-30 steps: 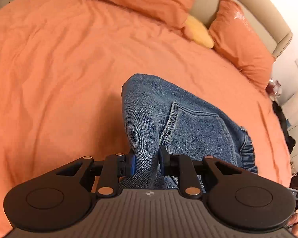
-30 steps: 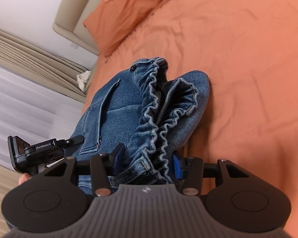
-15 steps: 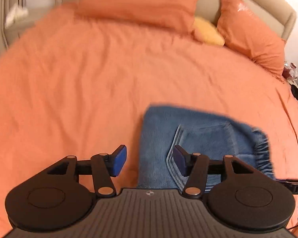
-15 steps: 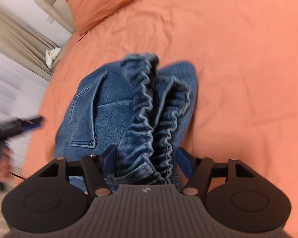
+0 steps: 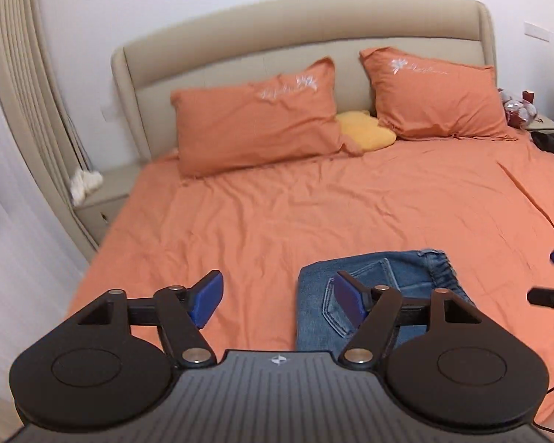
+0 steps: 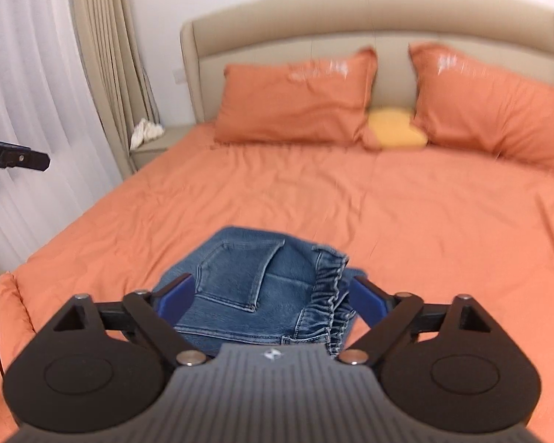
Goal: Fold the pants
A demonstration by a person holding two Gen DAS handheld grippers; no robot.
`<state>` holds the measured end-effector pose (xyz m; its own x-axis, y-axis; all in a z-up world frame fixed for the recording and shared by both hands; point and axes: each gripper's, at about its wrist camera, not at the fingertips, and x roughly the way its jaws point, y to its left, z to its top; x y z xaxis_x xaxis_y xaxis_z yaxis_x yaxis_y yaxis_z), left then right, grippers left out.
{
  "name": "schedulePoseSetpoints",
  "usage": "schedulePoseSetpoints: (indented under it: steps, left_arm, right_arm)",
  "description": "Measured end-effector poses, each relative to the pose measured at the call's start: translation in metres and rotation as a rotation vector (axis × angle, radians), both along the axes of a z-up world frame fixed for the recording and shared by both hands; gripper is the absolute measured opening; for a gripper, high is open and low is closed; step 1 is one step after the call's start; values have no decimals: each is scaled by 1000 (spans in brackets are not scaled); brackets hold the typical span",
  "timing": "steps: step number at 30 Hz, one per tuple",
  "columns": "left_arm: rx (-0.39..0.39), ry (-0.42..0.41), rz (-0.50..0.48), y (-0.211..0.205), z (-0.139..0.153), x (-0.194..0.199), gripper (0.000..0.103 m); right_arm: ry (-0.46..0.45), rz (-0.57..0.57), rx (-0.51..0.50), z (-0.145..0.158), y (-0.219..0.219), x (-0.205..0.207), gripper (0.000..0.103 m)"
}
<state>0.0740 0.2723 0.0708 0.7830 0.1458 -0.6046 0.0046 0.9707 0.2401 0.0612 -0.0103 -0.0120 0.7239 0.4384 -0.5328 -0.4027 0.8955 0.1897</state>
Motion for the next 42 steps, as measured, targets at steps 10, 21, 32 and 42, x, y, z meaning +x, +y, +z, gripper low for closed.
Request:
schedulePoseSetpoints:
  steps: [10,21,32,42]
  left_arm:
    - [-27,-152,130,-56,-42,-74,91]
    - [-126,-6,178,-87,-101,-80,92]
    - [-123,2,210,-87,-101,-85,92]
    - [-128,1,201,-90,-99,-86,91]
  right_arm:
    - [-120,-132,-70,-2,-1,-88,98]
    - [-138,-164,-140,-21,-4,-112,98]
    - [-140,-161,-122,-17,-5,-116,98]
    - [-138,-169,-121,-16,-5,-119,98]
